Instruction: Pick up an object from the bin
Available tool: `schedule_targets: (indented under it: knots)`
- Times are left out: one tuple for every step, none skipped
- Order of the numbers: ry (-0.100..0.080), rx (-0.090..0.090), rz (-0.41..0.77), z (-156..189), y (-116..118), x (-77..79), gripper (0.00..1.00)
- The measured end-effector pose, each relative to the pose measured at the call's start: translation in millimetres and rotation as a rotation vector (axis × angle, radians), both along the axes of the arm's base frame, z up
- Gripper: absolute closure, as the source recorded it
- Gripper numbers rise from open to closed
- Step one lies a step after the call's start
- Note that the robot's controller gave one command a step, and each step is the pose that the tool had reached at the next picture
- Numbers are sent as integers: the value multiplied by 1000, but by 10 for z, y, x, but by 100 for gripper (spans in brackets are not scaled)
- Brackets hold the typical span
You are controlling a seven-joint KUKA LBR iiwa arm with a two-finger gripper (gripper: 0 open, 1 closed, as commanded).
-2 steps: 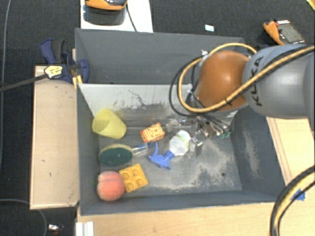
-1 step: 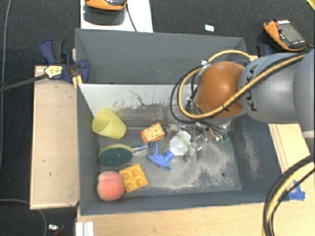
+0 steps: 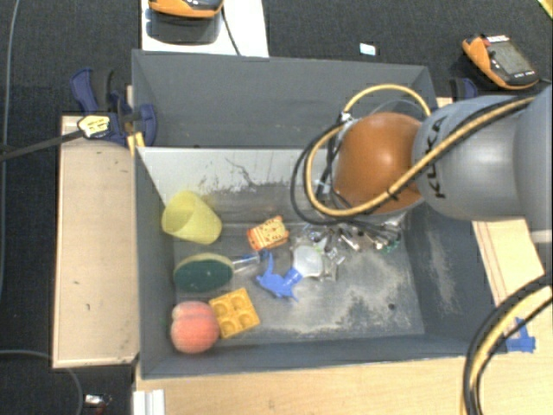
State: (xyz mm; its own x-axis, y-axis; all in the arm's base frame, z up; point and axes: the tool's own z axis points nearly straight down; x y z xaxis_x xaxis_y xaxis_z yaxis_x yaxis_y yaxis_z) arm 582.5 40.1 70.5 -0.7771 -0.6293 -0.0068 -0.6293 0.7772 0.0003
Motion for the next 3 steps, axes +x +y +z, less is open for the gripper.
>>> schedule_targets:
  knots:
    - [0,0,-1,0,-1,0,100]
    - [0,1,-3,143,1,-4,100]
    - [6,1,-5,521,3,-21,100]
